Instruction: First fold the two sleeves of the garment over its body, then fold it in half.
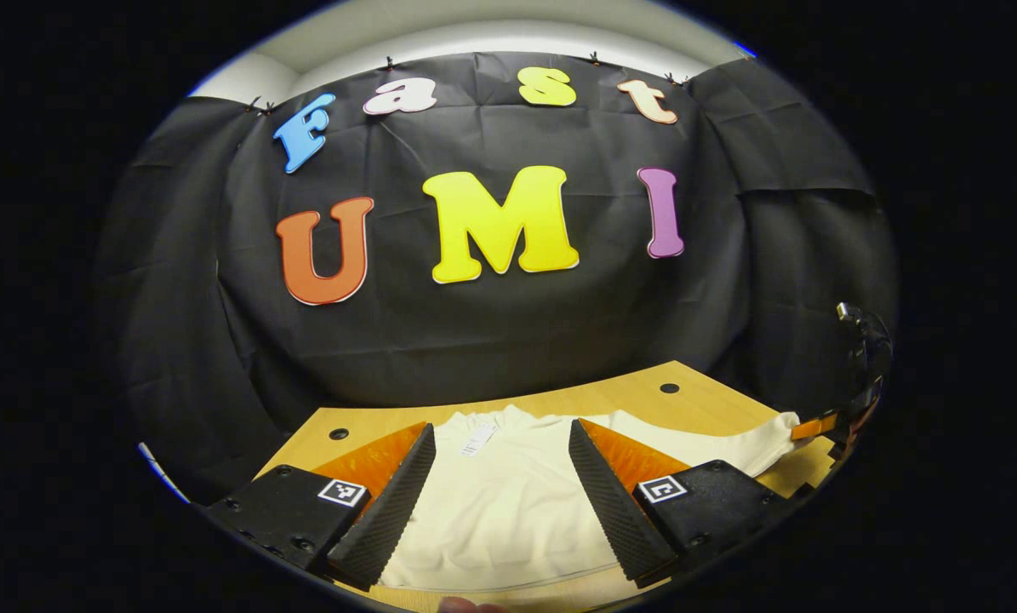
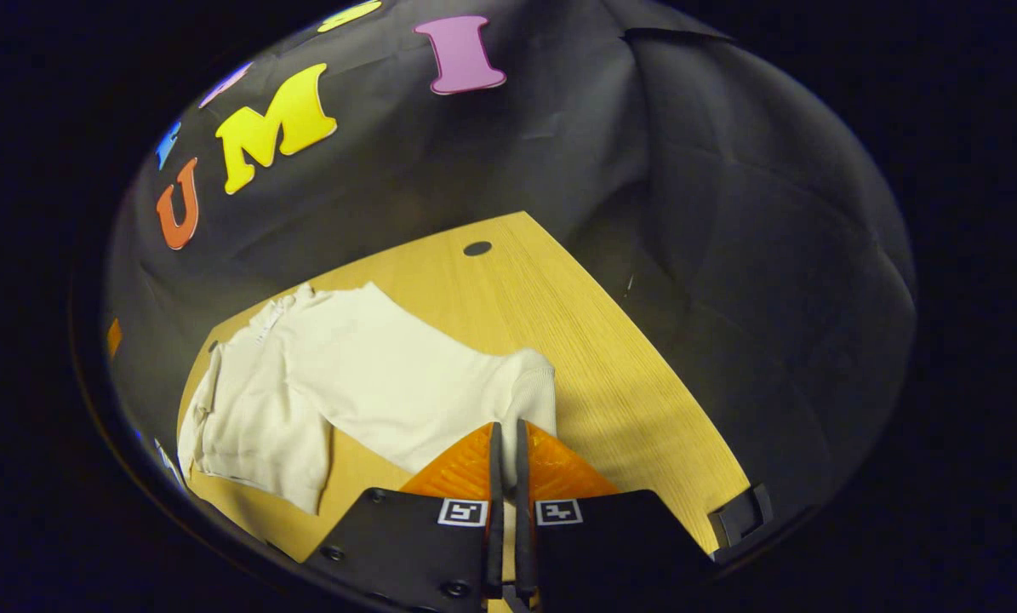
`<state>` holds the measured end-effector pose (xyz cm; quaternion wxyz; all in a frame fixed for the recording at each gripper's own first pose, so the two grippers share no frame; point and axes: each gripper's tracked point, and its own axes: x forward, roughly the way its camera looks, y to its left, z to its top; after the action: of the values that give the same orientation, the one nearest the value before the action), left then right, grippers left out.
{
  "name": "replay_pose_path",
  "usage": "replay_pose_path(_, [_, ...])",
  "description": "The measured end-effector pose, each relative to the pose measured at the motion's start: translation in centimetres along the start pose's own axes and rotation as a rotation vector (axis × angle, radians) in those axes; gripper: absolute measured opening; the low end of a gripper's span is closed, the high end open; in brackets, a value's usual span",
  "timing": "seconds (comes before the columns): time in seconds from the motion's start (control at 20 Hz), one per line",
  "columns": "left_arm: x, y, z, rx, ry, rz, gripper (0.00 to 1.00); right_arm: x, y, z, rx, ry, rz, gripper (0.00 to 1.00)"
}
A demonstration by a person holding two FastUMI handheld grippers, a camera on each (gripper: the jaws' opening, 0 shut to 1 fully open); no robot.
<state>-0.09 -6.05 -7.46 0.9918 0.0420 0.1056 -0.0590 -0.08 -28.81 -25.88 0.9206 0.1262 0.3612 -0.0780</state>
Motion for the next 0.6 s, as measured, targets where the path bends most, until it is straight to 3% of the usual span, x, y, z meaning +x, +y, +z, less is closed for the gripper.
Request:
replay_pose_path(0.35, [-1.0, 5.4, -0.7, -0.069, -0.014, 0.109, 1.0, -1.7, 8.9, 9.1, -0.015, -0.08, 0.13, 0.06])
replay_pose_path(0.6, [-2.0, 9.7, -1.6, -0.098, -0.017, 0.182, 1.0, -1.3, 18.2, 16.0, -0.106, -0.12, 0.229, 0.06])
